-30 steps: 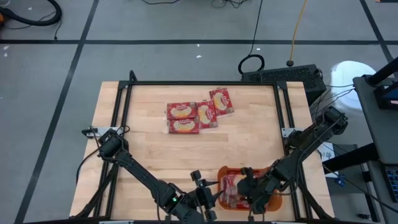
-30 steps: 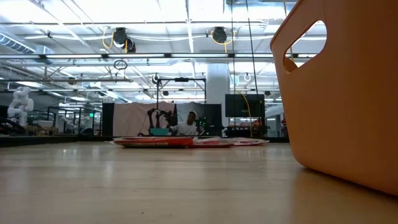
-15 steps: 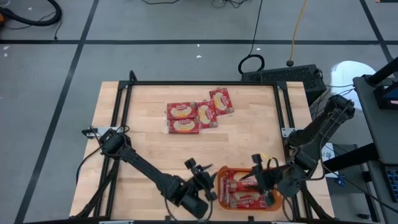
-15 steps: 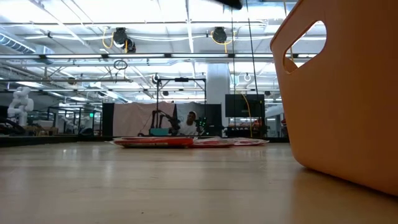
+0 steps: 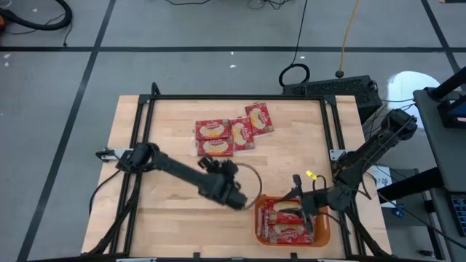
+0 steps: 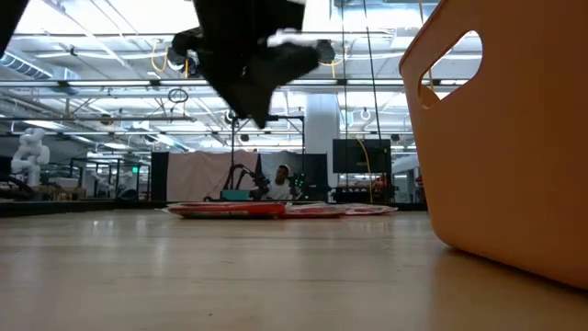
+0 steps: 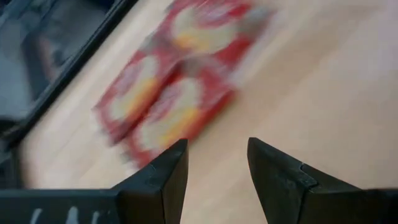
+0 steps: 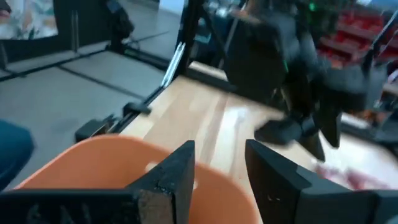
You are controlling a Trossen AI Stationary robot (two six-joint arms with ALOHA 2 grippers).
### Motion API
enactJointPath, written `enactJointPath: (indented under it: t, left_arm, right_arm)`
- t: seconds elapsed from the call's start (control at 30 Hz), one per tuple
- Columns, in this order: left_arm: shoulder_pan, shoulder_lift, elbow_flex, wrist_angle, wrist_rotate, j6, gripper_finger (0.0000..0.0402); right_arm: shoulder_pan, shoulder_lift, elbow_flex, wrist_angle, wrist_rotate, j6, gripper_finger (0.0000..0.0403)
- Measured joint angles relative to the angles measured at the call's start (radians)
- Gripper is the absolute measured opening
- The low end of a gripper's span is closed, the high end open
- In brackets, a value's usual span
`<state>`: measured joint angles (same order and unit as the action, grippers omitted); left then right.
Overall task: Sort popcorn bags into baskets
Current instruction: Put the red popcorn bag into the orange bin
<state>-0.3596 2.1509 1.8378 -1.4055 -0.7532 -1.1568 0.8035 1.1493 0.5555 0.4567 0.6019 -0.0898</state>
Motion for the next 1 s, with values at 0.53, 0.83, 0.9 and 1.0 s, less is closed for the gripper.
enactJointPath:
  t: [0.53, 0.83, 0.9, 1.0]
  left_arm:
    - [0.354, -0.007, 0.0, 0.1, 0.271, 0.608, 0.017]
    - [0.506, -0.007, -0.052, -0.016, 0.361, 0.475, 0.017]
    - [0.526, -0.007, -0.098, -0.015, 0.415, 0.473, 0.017]
    - [0.532, -0.007, -0.182, 0.003, 0.407, 0.446, 0.017]
  right_arm:
    - [-0.068, 0.001, -0.021, 0.05, -0.003, -0.095, 0.0134]
    - [-0.028, 0.001, -0.021, 0.004, -0.004, 0.009, 0.0134]
    - [-0.016, 0.001, -0.021, 0.005, -0.004, 0.023, 0.0134]
    - [0.002, 0.001, -0.021, 0.005, -0.004, 0.026, 0.0134]
